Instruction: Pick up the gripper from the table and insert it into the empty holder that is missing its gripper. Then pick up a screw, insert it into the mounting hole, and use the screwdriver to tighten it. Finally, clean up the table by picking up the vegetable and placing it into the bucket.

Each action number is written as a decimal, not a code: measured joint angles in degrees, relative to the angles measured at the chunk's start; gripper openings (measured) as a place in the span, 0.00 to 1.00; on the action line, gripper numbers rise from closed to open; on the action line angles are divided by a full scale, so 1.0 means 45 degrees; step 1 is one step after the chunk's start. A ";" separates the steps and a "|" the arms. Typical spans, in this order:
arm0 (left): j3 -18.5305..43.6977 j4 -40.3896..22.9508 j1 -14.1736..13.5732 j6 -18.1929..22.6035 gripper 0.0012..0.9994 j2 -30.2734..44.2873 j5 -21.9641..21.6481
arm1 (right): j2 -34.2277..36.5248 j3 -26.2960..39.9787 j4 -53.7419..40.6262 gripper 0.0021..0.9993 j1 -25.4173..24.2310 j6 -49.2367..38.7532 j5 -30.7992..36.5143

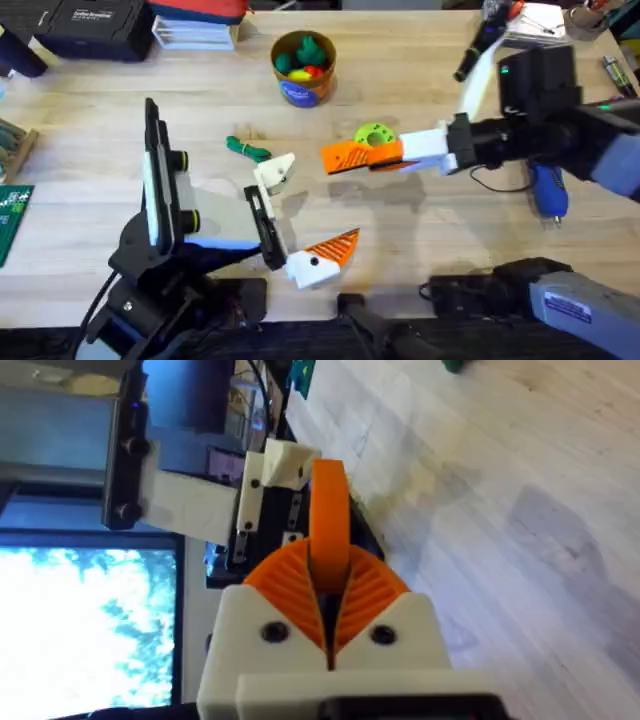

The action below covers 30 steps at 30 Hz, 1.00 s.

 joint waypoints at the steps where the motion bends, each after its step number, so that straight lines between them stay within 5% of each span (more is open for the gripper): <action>1: 0.0000 0.0001 0.0000 0.0000 0.99 0.0000 0.0000 | 0.0194 0.0000 0.0263 0.01 0.0145 0.0217 -0.0139; 18: -0.0001 -0.0004 0.0000 0.0000 0.99 0.0000 0.0005 | 0.3236 -0.0005 0.2759 0.01 0.1802 0.2269 -0.2399; 30: 0.0000 0.0001 0.0005 0.0067 0.99 0.0000 -0.0015 | 0.3534 -0.0019 0.5770 0.01 0.2408 0.4807 -0.2816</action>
